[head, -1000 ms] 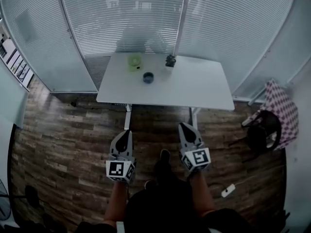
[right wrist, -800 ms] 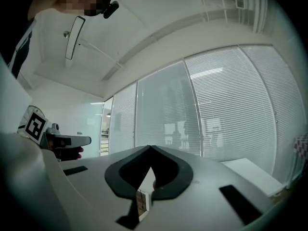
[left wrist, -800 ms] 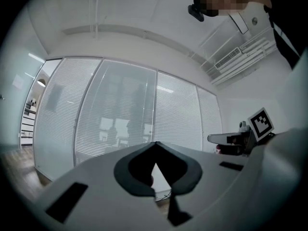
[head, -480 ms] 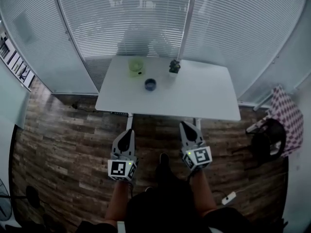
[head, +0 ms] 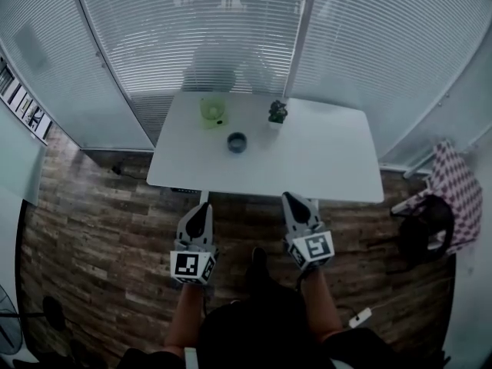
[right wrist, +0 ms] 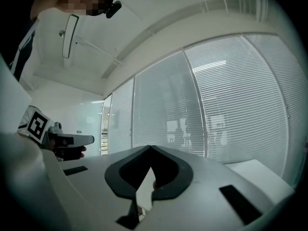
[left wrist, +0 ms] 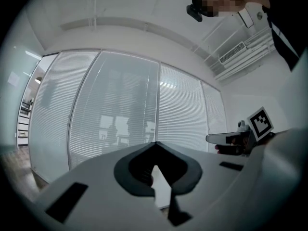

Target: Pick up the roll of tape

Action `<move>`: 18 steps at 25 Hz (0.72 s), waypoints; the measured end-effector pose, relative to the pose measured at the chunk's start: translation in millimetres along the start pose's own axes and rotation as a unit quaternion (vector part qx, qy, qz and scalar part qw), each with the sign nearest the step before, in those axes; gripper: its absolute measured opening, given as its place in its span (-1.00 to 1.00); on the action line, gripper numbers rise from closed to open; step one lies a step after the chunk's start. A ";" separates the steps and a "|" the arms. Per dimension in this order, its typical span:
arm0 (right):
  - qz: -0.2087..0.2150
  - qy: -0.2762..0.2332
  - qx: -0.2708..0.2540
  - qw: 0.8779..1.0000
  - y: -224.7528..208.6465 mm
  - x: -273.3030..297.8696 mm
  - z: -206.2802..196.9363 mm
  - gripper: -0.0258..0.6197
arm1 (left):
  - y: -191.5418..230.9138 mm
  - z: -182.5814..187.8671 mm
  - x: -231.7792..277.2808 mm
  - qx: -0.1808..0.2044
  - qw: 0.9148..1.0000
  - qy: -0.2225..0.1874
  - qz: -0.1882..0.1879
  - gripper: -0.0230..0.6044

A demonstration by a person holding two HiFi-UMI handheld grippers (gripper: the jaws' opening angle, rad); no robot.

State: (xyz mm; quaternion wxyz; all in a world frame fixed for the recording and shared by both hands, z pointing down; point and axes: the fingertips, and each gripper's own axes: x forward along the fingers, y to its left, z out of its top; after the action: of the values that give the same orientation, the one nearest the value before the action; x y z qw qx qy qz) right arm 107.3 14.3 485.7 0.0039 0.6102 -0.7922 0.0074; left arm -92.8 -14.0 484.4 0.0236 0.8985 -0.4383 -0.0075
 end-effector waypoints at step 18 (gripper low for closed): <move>0.059 0.018 0.003 0.998 -44.7 94.1 0.8 -0.90 | 22.1 -0.8 87.7 -0.003 0.999 0.014 0.041 -0.91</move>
State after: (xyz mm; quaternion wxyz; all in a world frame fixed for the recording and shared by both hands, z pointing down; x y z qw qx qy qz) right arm 126.5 -88.1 486.7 0.0161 0.5623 -0.8265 0.0213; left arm -56.1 -96.7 486.9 0.0323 0.8796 -0.4747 0.0050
